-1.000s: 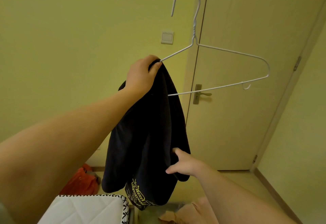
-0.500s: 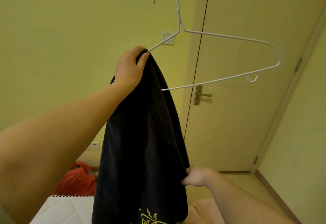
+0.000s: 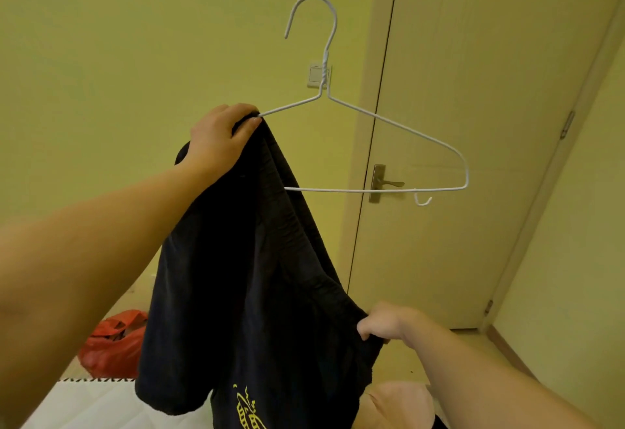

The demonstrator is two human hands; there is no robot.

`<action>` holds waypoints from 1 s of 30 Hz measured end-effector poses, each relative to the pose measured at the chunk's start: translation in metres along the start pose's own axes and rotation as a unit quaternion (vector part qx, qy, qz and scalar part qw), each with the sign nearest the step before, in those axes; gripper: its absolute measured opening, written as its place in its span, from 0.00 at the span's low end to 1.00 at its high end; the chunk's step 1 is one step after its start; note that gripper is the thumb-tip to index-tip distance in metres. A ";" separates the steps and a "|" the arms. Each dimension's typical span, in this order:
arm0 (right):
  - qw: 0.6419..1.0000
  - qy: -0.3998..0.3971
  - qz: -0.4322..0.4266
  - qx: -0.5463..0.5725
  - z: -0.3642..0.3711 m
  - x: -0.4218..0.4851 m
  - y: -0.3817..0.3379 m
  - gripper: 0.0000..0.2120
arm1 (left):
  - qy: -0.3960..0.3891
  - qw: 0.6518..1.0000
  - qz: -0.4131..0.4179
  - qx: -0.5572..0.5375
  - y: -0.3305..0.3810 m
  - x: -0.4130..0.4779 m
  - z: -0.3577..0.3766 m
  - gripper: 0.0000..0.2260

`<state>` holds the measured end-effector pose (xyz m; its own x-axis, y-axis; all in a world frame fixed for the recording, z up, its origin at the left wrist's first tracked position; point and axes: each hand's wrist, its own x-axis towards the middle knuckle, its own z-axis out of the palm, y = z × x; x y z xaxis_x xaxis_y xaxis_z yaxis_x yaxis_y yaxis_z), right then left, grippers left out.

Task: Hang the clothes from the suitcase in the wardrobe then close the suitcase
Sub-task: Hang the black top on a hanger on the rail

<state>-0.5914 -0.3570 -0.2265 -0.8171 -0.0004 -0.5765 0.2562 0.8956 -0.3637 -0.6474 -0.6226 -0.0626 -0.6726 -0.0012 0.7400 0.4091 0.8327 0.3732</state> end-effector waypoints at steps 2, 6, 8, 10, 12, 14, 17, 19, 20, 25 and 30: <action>1.000 0.022 0.000 0.002 -0.005 0.001 0.001 0.10 | -0.006 1.000 0.006 0.013 -0.006 -0.001 -0.002 0.13; 0.997 0.073 0.005 0.006 -0.022 -0.001 0.002 0.03 | -0.028 0.998 0.018 0.044 -0.017 -0.007 -0.002 0.13; 0.994 0.105 0.002 0.034 -0.031 0.005 0.007 0.07 | -0.037 0.997 0.021 0.061 -0.023 -0.011 -0.003 0.13; 0.988 0.143 0.008 0.058 -0.042 0.013 0.014 0.11 | -0.044 0.996 0.023 0.075 -0.029 -0.014 -0.003 0.13; 0.981 0.179 0.025 0.063 -0.051 0.021 0.024 0.05 | -0.049 0.995 0.028 0.082 -0.035 -0.018 -0.003 0.13; 0.975 0.210 0.046 0.059 -0.063 0.028 0.033 0.02 | -0.053 0.994 0.034 0.089 -0.039 -0.023 -0.002 0.12; 0.964 0.253 0.064 0.056 -0.081 0.039 0.048 0.09 | -0.066 0.991 0.050 0.109 -0.045 -0.031 0.000 0.12; 0.959 0.272 0.064 0.039 -0.089 0.036 0.049 0.05 | -0.081 0.985 0.069 0.134 -0.049 -0.036 0.002 0.12; 0.957 0.281 0.058 0.036 -0.089 0.018 0.042 0.04 | -0.090 0.982 0.079 0.143 -0.051 -0.039 0.003 0.12; 0.943 0.330 -0.034 0.027 -0.091 -0.024 0.010 0.11 | -0.141 0.976 0.083 0.145 -0.048 -0.049 0.015 0.13; 0.927 0.341 -0.151 0.040 -0.087 -0.035 -0.016 0.08 | -0.168 0.982 0.040 0.076 -0.033 -0.051 0.032 0.13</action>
<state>-0.6121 -0.3324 -0.1372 -0.9874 0.0592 0.1466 -0.0227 0.8644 -0.5023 -0.6457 -0.6323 -0.1306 -0.8182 0.2284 0.5277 0.3891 0.8956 0.2157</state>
